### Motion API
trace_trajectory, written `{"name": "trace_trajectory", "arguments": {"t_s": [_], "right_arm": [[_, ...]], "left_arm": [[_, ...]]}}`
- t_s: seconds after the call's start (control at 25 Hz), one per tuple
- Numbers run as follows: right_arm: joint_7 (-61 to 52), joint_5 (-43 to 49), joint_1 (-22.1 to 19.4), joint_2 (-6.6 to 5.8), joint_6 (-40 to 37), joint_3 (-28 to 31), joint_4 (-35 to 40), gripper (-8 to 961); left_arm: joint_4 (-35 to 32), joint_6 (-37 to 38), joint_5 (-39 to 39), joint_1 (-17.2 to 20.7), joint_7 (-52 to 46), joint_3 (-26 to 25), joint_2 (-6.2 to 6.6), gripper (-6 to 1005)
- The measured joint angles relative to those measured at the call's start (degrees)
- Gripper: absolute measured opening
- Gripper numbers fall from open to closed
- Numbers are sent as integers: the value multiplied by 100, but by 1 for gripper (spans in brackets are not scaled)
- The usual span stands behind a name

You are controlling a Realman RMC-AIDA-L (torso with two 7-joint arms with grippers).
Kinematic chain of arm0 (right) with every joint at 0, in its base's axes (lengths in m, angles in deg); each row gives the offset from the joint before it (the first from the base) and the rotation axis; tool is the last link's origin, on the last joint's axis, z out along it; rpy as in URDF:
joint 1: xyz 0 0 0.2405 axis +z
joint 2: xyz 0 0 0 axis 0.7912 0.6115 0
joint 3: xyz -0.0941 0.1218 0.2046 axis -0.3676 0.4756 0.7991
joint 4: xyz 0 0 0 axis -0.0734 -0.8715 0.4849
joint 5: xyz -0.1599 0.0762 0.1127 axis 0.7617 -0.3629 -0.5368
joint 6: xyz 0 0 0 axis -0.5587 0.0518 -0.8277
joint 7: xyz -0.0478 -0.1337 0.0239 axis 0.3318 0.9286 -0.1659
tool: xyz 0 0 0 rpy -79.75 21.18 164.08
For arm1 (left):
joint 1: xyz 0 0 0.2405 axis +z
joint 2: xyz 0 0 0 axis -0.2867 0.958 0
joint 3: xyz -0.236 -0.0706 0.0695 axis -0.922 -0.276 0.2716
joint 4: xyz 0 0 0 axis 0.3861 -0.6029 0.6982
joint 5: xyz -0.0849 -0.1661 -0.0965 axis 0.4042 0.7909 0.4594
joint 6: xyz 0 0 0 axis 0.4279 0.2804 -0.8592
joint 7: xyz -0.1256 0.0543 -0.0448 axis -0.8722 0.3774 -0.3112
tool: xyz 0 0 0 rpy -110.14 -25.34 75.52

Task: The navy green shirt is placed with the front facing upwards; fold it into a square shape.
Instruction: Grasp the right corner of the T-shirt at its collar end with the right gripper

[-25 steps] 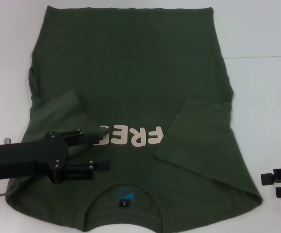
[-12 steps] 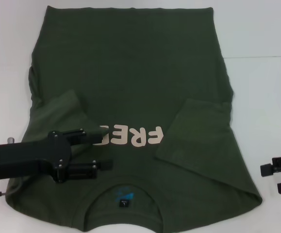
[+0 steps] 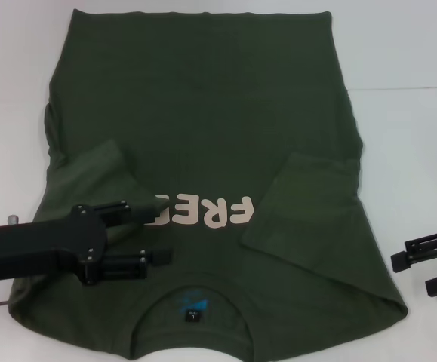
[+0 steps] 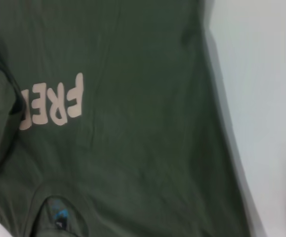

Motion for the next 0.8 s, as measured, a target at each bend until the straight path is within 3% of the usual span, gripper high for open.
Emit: {"name": "trace_trajectory", "arguments": {"t_s": [0.44, 0.8], "right_arm": [[37, 197, 37, 233, 380, -252, -75, 925], [75, 198, 14, 290, 439, -300, -164, 926]], "left_arm": [[73, -38, 8, 28, 148, -25, -32, 833], [82, -38, 8, 29, 149, -47, -33, 833]]}}
